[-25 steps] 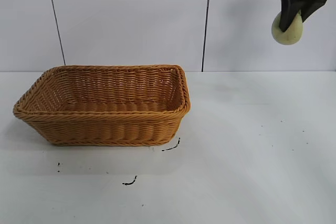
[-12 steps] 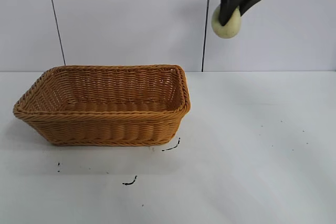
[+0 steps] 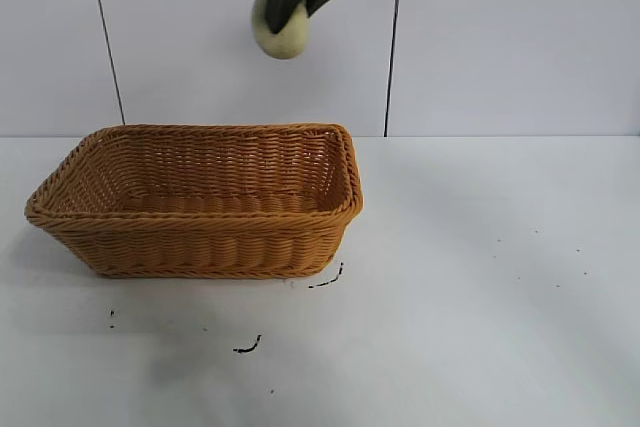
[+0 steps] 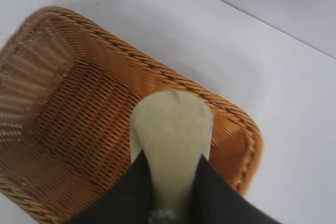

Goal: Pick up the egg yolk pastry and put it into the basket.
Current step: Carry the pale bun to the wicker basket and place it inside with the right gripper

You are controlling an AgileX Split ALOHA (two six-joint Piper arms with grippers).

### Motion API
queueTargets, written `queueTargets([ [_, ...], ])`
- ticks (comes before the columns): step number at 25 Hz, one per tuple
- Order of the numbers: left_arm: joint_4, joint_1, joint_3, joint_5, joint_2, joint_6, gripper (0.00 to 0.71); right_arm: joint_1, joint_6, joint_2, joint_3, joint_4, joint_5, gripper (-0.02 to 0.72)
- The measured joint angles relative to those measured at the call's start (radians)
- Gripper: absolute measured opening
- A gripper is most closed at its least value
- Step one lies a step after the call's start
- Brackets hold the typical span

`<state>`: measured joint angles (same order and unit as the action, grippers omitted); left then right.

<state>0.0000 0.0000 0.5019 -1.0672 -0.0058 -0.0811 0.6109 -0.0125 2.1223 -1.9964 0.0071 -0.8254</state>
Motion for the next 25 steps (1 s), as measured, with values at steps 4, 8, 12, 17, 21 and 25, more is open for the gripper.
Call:
queueTargets([
  [4,0.0,0.0,0.0,0.0,0.0,0.0,0.697,0.037,0.003,0.078,0.0,0.003,0.066,0.117],
  [8,0.0,0.0,0.0,0.0,0.0,0.0,0.697,0.041,0.004,0.167,0.0,0.012,0.154,0.117],
  [12,0.0,0.0,0.0,0.0,0.0,0.0,0.697,0.046,0.004,0.25,0.0,0.023,0.187,0.117],
  [17,0.0,0.0,0.0,0.0,0.0,0.0,0.697,0.046,0.013,0.317,0.0,0.05,0.192,0.12],
  [21,0.0,0.0,0.0,0.0,0.0,0.0,0.697,0.046,0.013,0.319,0.0,0.06,0.198,0.249],
  [25,0.0,0.0,0.0,0.0,0.0,0.0,0.697,0.046,0.013,0.317,-0.001,0.06,0.184,0.514],
])
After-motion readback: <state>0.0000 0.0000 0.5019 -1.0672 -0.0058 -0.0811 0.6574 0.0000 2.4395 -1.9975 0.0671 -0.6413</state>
